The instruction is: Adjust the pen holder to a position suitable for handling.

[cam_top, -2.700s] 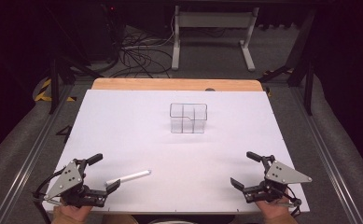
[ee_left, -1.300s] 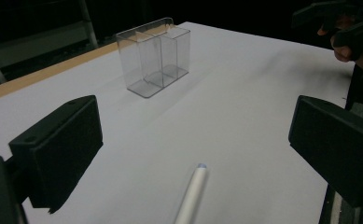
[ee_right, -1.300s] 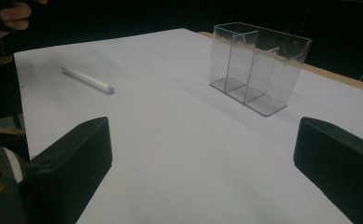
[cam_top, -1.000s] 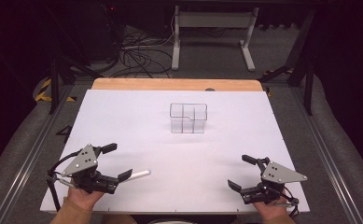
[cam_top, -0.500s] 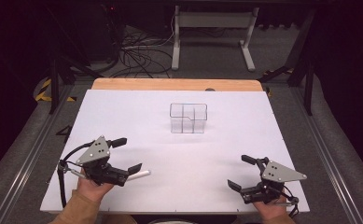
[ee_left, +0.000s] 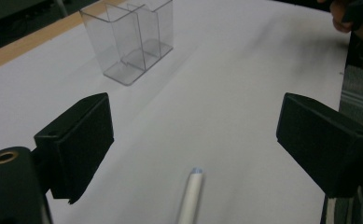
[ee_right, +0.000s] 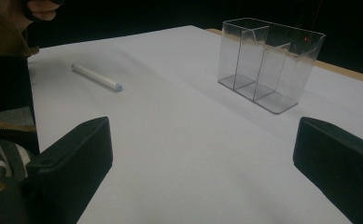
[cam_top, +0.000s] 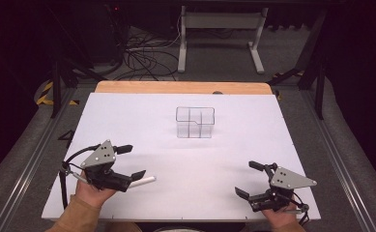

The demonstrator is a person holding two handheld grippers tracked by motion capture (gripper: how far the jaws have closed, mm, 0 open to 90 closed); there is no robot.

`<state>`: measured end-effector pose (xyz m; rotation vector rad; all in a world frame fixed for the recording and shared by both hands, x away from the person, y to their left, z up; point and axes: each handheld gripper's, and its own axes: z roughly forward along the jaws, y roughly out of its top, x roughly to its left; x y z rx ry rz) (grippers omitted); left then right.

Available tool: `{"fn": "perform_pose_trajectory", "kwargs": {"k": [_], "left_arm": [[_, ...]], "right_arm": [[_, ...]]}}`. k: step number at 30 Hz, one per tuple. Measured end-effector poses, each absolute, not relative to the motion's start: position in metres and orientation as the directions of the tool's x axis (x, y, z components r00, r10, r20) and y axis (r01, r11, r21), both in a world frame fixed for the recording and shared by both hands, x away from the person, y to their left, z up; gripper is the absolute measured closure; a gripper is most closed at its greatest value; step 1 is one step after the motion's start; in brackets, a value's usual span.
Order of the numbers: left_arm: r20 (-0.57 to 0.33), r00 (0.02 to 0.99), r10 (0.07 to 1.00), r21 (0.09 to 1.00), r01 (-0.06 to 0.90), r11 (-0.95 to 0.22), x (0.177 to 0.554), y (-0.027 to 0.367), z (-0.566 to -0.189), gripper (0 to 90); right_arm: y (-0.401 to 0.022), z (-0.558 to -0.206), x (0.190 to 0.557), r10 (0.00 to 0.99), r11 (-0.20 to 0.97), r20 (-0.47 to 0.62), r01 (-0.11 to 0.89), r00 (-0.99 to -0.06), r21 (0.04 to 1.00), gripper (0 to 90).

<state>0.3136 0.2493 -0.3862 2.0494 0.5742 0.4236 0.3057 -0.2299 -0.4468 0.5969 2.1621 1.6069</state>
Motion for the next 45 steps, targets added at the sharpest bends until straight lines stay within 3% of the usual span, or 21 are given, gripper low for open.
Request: {"fn": "perform_pose_trajectory", "kwargs": {"k": [20, 39, 45], "left_arm": [[0.068, 0.840, 0.539, 0.622, 0.387, -0.681, 0.328, 0.240, -0.394, 18.5], [-0.015, 0.863, 0.504, 0.424, 0.462, -0.779, 0.340, 0.225, -0.411, 32.4], [0.013, 0.862, 0.507, 0.384, 0.464, -0.798, 0.342, 0.222, -0.415, 34.6]], "right_arm": [[-0.229, -0.447, 0.306, 0.534, 0.262, -0.049, 0.110, -0.844, 0.959, 5.2], [-0.228, -0.448, 0.307, 0.525, 0.265, -0.042, 0.116, -0.850, 0.957, 5.3], [-0.228, -0.449, 0.307, 0.524, 0.266, -0.042, 0.117, -0.851, 0.957, 5.4]]}}
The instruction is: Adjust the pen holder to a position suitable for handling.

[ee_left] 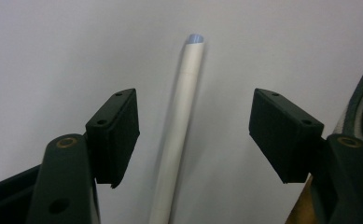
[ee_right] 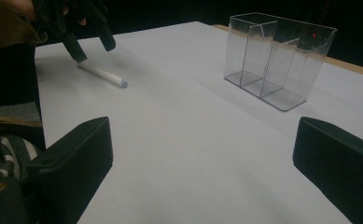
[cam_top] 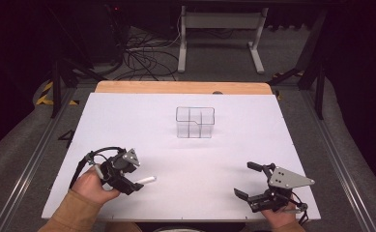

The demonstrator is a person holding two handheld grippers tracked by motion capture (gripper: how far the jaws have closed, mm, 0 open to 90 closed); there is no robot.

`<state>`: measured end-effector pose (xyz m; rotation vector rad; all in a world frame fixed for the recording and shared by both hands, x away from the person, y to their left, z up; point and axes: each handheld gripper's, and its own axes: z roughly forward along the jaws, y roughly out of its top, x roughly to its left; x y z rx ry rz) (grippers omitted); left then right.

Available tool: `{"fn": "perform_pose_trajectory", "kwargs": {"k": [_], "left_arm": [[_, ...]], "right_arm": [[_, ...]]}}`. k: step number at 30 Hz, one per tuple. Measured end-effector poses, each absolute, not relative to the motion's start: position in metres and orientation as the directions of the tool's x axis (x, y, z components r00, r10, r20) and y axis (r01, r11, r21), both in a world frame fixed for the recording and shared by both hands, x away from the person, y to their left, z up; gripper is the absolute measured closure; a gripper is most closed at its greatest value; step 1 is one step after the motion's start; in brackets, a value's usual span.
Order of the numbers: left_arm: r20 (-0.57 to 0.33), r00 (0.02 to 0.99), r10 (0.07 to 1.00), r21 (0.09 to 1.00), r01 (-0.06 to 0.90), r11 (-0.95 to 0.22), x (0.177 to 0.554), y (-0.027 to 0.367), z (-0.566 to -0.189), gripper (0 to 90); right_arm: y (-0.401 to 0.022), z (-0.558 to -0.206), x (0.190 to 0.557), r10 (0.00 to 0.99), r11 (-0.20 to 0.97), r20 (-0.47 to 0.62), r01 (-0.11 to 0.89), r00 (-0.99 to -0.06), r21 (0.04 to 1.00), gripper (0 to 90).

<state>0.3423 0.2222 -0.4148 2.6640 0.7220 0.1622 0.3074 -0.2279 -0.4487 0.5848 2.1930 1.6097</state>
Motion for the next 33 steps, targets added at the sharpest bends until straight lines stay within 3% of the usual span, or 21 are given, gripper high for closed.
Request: {"fn": "perform_pose_trajectory", "kwargs": {"k": [16, 33], "left_arm": [[0.038, 0.904, 0.426, 0.307, 0.395, -0.866, 0.346, 0.217, -0.427, 51.9], [0.052, 0.914, 0.402, 0.214, 0.383, -0.898, 0.355, 0.212, -0.437, 71.1]], "right_arm": [[-0.228, -0.449, 0.308, 0.522, 0.270, -0.041, 0.120, -0.852, 0.955, 5.5], [-0.228, -0.450, 0.309, 0.518, 0.275, -0.040, 0.122, -0.854, 0.954, 5.5]]}}
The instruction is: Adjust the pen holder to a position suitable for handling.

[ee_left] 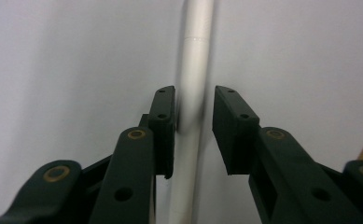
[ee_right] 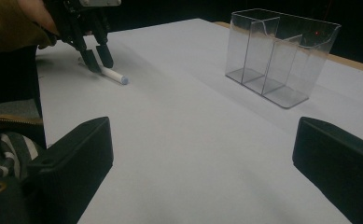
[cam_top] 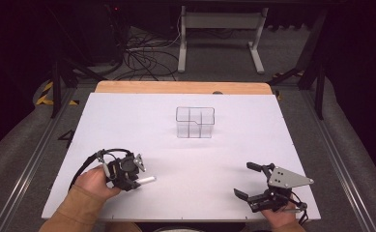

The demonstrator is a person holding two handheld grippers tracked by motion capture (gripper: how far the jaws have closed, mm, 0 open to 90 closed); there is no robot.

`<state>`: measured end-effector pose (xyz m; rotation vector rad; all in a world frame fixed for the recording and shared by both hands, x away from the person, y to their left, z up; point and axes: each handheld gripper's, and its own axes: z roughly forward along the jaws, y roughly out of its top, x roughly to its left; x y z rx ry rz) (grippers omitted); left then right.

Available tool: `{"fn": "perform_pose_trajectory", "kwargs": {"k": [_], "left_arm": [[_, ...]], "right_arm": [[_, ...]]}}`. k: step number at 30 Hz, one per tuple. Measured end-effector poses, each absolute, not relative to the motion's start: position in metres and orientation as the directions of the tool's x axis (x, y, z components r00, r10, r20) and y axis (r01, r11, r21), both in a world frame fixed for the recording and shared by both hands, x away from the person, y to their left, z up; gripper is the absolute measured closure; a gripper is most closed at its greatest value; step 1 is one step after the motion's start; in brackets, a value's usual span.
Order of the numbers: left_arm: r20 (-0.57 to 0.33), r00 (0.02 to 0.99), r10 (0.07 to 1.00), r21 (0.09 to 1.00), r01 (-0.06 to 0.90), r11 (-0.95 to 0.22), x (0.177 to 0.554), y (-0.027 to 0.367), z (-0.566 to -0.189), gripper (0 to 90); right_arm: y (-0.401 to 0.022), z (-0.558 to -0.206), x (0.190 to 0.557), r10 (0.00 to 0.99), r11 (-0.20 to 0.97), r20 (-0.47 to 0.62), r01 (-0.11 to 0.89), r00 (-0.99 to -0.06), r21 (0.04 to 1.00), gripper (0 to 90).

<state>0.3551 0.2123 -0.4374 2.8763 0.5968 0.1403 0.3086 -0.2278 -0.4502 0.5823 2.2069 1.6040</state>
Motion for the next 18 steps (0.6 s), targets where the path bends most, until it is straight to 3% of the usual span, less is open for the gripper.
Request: {"fn": "perform_pose_trajectory", "kwargs": {"k": [3, 18], "left_arm": [[0.055, 0.914, 0.401, 0.210, 0.383, -0.900, 0.3553, 0.2119, -0.4376, 76.3], [0.063, 0.918, 0.391, 0.187, 0.374, -0.908, 0.3577, 0.2120, -0.4414, 78.5]], "right_arm": [[-0.2280, -0.4502, 0.3086, 0.517, 0.274, -0.040, 0.121, -0.855, 0.954, 5.5], [-0.2273, -0.4506, 0.3087, 0.511, 0.279, -0.043, 0.118, -0.858, 0.953, 5.5]]}}
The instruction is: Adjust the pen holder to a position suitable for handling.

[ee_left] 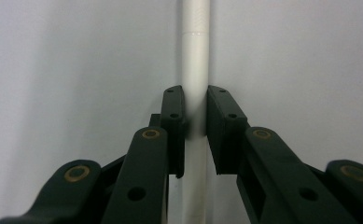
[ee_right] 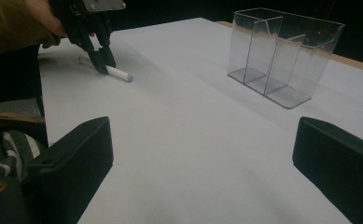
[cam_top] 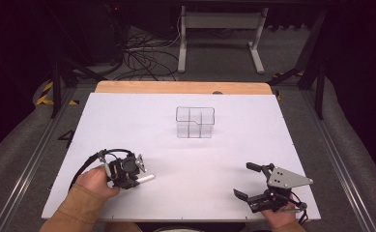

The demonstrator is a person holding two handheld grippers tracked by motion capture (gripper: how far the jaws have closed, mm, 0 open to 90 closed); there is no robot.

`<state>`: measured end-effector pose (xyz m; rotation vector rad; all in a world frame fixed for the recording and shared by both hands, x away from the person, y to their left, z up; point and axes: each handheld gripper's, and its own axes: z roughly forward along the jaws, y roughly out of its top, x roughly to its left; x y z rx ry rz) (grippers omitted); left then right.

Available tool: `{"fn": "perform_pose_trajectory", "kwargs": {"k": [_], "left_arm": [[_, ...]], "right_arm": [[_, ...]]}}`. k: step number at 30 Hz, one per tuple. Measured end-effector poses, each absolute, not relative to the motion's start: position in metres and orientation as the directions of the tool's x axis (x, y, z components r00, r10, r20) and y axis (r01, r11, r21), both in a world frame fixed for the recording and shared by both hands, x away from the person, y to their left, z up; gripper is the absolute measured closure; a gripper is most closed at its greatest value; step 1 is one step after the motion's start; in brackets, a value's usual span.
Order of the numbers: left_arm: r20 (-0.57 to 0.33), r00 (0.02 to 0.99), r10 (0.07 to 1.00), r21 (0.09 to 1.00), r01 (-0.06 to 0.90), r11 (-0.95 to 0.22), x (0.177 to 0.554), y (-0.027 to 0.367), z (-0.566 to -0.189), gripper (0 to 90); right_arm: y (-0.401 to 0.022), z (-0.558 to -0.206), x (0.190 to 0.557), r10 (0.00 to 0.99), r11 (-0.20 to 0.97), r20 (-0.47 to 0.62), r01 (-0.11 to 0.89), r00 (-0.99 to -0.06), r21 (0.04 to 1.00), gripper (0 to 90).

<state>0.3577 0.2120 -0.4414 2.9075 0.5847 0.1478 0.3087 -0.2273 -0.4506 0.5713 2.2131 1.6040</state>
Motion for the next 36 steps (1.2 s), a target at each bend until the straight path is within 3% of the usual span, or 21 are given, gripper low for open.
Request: {"fn": "perform_pose_trajectory", "kwargs": {"k": [7, 14, 36], "left_arm": [[0.067, 0.923, 0.379, 0.183, 0.362, -0.914, 0.357, 0.212, -0.440, 78.7], [0.082, 0.917, 0.389, 0.249, 0.359, -0.899, 0.354, 0.214, -0.431, 78.8], [0.065, 0.881, 0.468, 0.662, 0.313, -0.681, 0.345, 0.237, -0.386, 78.8]], "right_arm": [[-0.227, -0.451, 0.309, 0.511, 0.280, -0.043, 0.118, -0.859, 0.953, 5.5], [-0.227, -0.451, 0.309, 0.512, 0.280, -0.044, 0.119, -0.858, 0.952, 5.5], [-0.229, -0.454, 0.312, 0.517, 0.277, -0.029, 0.136, -0.855, 0.951, 5.5]]}}
